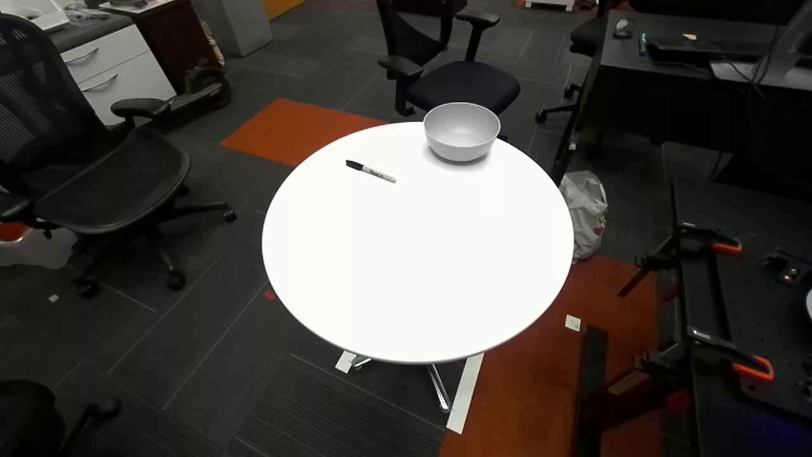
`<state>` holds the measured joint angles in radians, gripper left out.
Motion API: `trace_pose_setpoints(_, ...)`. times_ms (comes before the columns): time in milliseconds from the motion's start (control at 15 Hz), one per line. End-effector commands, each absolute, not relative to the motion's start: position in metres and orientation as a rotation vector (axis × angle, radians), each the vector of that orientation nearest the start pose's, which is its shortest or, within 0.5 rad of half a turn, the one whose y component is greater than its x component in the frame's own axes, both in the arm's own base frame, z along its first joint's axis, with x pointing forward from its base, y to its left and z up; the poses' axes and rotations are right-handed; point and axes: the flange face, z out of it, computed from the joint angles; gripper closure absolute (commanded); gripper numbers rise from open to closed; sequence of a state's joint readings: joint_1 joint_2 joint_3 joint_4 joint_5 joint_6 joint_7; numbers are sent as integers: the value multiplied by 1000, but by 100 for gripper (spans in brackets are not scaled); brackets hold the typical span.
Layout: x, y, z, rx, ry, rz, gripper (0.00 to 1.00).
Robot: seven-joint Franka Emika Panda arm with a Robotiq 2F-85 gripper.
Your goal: Put the pen inside the grey bowl
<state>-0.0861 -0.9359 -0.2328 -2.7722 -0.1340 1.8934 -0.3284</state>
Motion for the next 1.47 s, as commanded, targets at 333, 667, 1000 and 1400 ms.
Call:
trace_pose_setpoints(333, 268, -96, 457, -3089, -213, -94, 0)
trace_pose_setpoints(667, 329, -88, 477, -3181, -245, -111, 0)
trace_pose_setpoints(1000, 412, -90, 481, -3258, -271, -202, 0)
trace_pose_setpoints(1400, 511, -92, 439, -3199, -225, -335, 0)
